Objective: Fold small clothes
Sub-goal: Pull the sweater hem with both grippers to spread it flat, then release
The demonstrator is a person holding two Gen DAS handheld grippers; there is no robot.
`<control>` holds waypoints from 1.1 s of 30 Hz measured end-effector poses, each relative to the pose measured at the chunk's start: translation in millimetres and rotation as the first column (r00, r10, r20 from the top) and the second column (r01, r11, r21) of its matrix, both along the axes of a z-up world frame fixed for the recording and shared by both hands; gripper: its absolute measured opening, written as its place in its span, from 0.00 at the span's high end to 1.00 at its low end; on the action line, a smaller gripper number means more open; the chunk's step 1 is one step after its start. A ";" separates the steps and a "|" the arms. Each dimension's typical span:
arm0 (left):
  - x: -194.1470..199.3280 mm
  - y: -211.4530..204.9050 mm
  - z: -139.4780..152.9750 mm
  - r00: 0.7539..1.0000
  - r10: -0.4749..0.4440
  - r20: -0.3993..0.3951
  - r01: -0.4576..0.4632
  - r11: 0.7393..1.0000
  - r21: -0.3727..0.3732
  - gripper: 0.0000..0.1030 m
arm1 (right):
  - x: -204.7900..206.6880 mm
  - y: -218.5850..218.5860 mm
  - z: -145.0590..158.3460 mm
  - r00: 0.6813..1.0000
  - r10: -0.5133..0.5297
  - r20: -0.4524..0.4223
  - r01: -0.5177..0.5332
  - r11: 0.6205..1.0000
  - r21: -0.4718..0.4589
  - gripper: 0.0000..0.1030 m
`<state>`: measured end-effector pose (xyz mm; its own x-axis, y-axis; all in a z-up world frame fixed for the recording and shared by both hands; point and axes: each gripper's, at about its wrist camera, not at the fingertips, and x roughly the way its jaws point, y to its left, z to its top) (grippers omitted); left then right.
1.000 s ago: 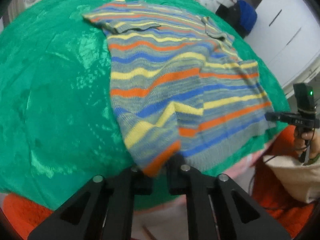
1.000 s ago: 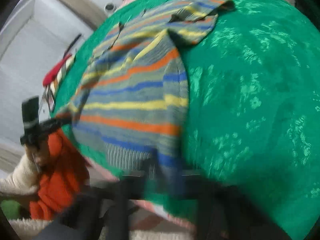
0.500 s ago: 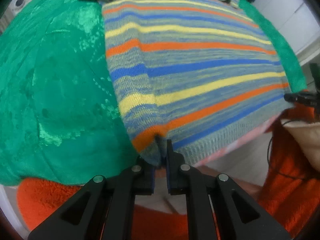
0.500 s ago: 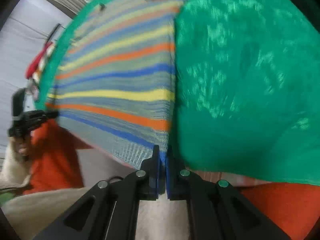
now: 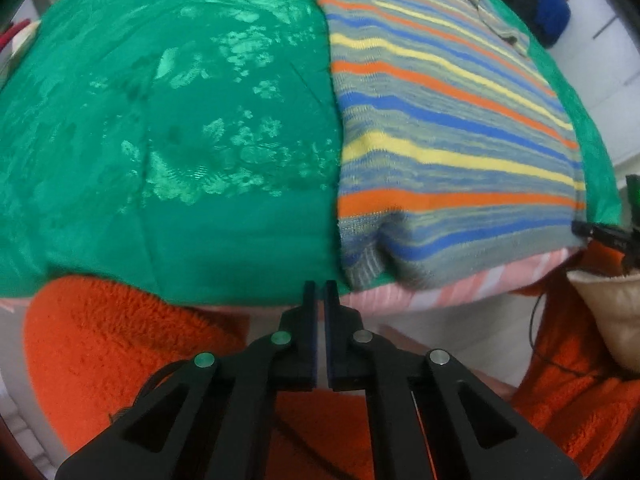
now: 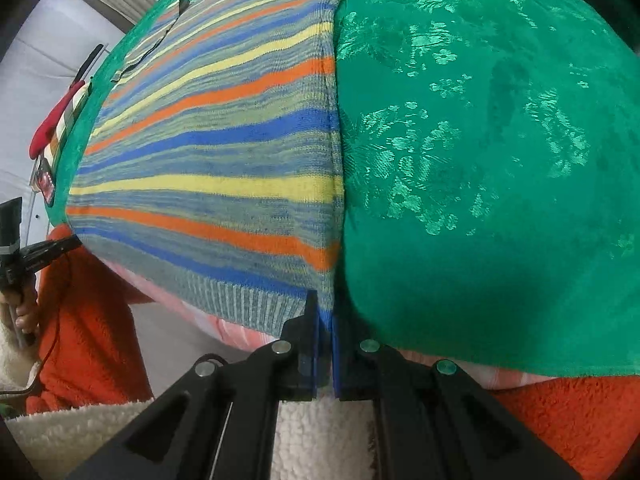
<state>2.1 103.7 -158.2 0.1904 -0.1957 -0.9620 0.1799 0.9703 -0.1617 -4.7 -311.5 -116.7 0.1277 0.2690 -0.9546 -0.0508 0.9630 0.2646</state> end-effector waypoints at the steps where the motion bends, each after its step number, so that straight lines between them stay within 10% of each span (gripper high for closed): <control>1: -4.0 1.8 3.9 1.000 0.000 0.010 0.000 1.000 -0.010 0.98 | 1.0 0.9 -0.8 1.000 0.003 0.001 -0.003 1.000 -0.003 0.95; 7: -10.1 -10.2 16.8 0.991 -0.078 0.105 0.080 0.997 -0.012 0.72 | -1.6 -4.3 -0.7 1.000 -0.003 0.005 0.003 1.000 0.003 0.95; 10: 0.6 -17.0 5.1 0.993 -0.088 0.076 0.090 0.996 -0.018 0.95 | -1.1 -3.6 -0.5 1.000 -0.001 0.007 0.001 1.000 0.001 0.95; 16: 9.4 -17.3 2.9 0.994 -0.109 0.022 0.111 0.992 -0.062 0.99 | -1.6 -7.1 4.3 1.000 0.000 0.007 0.000 1.000 0.011 0.95; 28: 10.3 -32.2 -20.4 0.996 -0.074 -0.057 0.085 0.976 0.203 0.96 | 5.5 -5.6 -11.1 0.999 -0.021 -0.042 0.020 0.999 -0.025 0.96; 30: 6.9 -34.3 -9.8 0.997 -0.071 -0.033 0.076 0.976 0.206 0.89 | 2.4 -9.2 -4.2 0.999 -0.008 -0.045 0.008 1.000 -0.015 0.86; 33: -2.5 -28.5 27.3 0.995 -0.059 0.079 0.039 0.971 0.234 0.48 | -6.8 -25.0 21.1 0.999 0.006 -0.041 -0.008 0.998 -0.054 0.68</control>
<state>-0.4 75.2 -130.9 0.2692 0.0197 -0.9629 0.2312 0.9692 0.0845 -11.6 -336.5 -95.6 0.0863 0.2173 -0.9723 -0.0477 0.9757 0.2139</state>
